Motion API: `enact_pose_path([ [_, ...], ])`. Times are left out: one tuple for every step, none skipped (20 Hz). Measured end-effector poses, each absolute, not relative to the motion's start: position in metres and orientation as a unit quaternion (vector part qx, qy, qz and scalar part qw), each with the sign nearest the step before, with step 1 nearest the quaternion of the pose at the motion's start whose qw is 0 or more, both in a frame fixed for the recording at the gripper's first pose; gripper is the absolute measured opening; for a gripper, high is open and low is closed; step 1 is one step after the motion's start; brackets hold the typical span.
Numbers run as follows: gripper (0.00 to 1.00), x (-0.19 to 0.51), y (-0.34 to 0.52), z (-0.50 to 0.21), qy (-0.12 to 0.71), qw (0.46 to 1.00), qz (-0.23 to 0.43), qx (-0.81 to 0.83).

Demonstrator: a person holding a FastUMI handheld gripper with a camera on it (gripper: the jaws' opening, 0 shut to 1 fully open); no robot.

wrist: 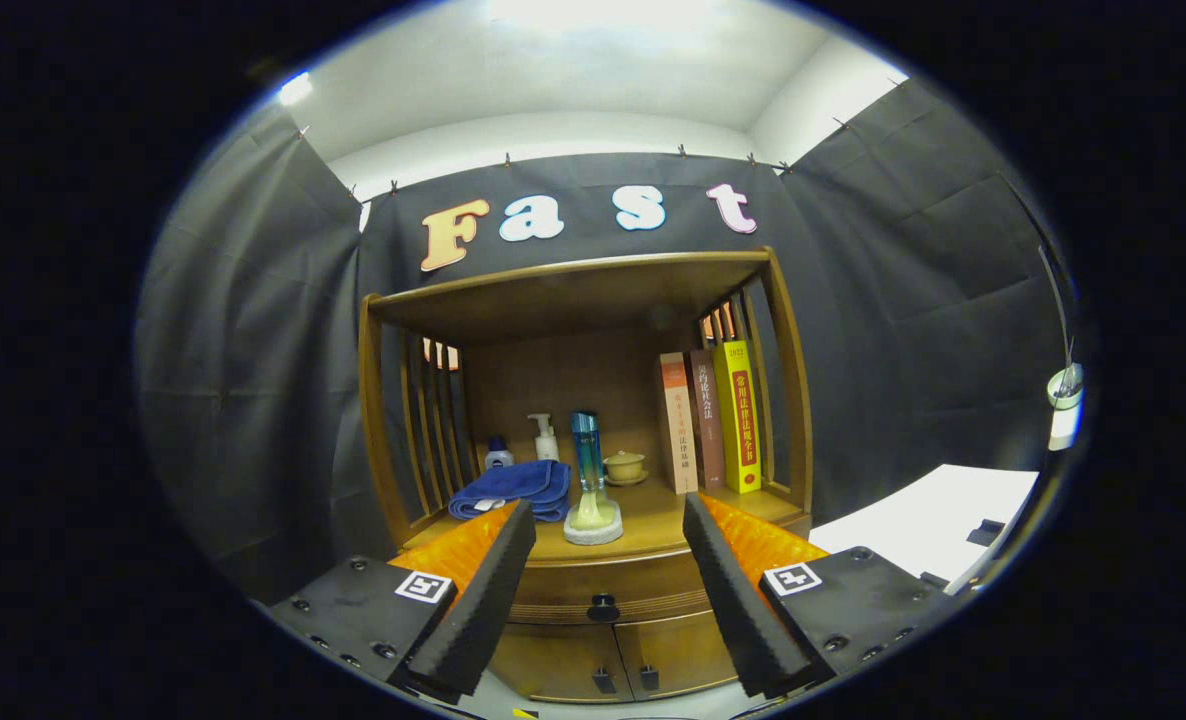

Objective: Pull open the drawer, take out the items inside it, and place them on the countertop above the cabinet.

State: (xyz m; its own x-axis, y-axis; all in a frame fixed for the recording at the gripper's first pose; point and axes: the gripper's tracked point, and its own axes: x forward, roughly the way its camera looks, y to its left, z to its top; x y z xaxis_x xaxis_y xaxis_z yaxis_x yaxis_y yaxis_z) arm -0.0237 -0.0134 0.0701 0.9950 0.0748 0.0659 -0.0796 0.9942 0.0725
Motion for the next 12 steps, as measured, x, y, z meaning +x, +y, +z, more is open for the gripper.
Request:
enact_pose_path([
  [0.98, -0.026, -0.016, 0.075, -0.034, 0.998, 0.038, 0.036],
  [0.98, -0.027, -0.018, 0.079, -0.034, 0.998, 0.038, 0.035],
  [0.98, -0.028, -0.019, 0.082, -0.033, 0.998, 0.038, 0.035],
  [0.98, -0.03, -0.02, 0.087, -0.032, 0.998, 0.04, 0.037],
  [0.98, -0.031, -0.02, 0.094, -0.033, 0.998, 0.043, 0.038],
  [0.98, -0.032, -0.02, 0.1, -0.036, 0.998, 0.046, 0.036],
  [0.98, -0.033, -0.02, 0.106, -0.038, 0.998, 0.048, 0.033],
  [0.98, -0.034, -0.021, 0.114, -0.042, 0.998, 0.049, 0.029],
  [0.98, -0.037, -0.021, 0.123, -0.049, 0.997, 0.05, 0.024],
  [0.98, -0.039, -0.019, 0.133, -0.057, 0.997, 0.052, 0.02],
  [0.98, -0.041, -0.018, 0.141, -0.064, 0.996, 0.054, 0.017],
  [0.98, -0.045, -0.016, 0.146, -0.069, 0.996, 0.055, 0.016],
])
